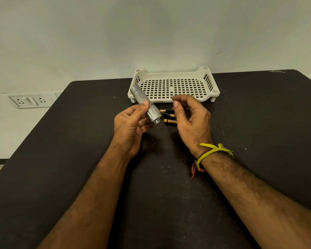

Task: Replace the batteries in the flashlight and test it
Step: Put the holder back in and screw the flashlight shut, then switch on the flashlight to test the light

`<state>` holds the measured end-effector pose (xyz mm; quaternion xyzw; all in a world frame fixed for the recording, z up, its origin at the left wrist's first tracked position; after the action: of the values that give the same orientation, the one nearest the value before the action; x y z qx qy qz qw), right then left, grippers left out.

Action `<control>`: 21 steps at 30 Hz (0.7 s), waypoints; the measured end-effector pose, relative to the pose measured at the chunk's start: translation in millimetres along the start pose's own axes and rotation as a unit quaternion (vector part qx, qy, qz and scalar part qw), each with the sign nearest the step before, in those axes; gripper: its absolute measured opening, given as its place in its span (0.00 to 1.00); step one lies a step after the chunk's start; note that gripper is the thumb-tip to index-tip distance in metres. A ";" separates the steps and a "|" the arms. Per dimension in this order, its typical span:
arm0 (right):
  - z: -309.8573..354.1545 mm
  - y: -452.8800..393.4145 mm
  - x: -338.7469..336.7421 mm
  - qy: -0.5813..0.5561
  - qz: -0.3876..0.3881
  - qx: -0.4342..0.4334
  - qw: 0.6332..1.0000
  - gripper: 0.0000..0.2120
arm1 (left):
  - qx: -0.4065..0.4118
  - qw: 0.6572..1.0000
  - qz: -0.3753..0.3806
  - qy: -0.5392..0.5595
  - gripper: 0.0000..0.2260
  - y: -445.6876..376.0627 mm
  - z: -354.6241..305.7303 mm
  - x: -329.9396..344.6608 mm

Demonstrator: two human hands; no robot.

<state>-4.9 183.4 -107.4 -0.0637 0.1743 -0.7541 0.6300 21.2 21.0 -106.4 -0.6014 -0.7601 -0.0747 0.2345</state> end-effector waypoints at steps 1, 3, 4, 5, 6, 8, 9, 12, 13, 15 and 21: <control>0.9 0.4 0.3 0.017 0.003 -0.015 1.000 0.06 | 0.013 1.000 -0.007 -0.012 0.15 -0.6 0.8 -1.0; 1.0 0.5 0.2 0.038 0.006 -0.029 0.999 0.05 | 0.038 0.998 -0.020 -0.044 0.10 -1.4 2.2 -3.7; 1.0 0.3 0.2 0.041 0.005 -0.028 0.999 0.04 | 0.056 0.996 -0.023 -0.061 0.08 -1.0 1.6 -4.7; 1.0 0.3 -0.3 0.039 0.005 -0.022 0.999 0.04 | 0.078 0.993 -0.024 -0.080 0.09 -0.6 0.7 -5.3; 1.3 0.5 -0.7 0.030 0.007 -0.013 0.999 0.04 | 0.108 0.988 -0.022 -0.107 0.11 0.0 -0.4 -5.8; 3.3 1.7 -2.4 -0.010 0.020 0.002 1.000 0.05 | 0.176 0.967 -0.001 -0.185 0.14 0.5 -2.2 -5.8; 5.7 3.4 -3.0 -0.029 0.027 0.002 0.999 0.07 | 0.204 0.953 0.022 -0.225 0.15 1.3 -2.8 -5.5; 12.6 10.7 -2.8 -0.090 0.057 0.003 0.994 0.15 | 0.244 0.913 0.092 -0.313 0.17 5.3 -1.7 -2.2; 13.5 13.2 -2.3 -0.107 0.064 0.010 0.992 0.17 | 0.255 0.902 0.112 -0.331 0.18 6.8 -1.5 -0.1; 14.0 16.4 -1.3 -0.120 0.059 0.017 0.991 0.17 | 0.282 0.878 0.138 -0.362 0.18 9.0 -1.7 4.2; 13.4 16.9 1.1 -0.211 0.006 0.087 0.974 0.16 | 0.337 0.864 0.091 -0.363 0.19 14.2 -4.4 13.8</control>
<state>14.8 177.5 -100.8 -0.1657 -0.0287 -0.7323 0.6599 33.5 35.2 -98.8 -0.5368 -0.7121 0.4314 0.1367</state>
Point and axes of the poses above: each hand's wrist, its own y-axis away from the middle knuckle, its own x-axis out of the palm, z = x × y, the point moved 2 cm from there along -y, towards the middle knuckle, and after that the axes turned 12 degrees about x, right-handed, at the moved point
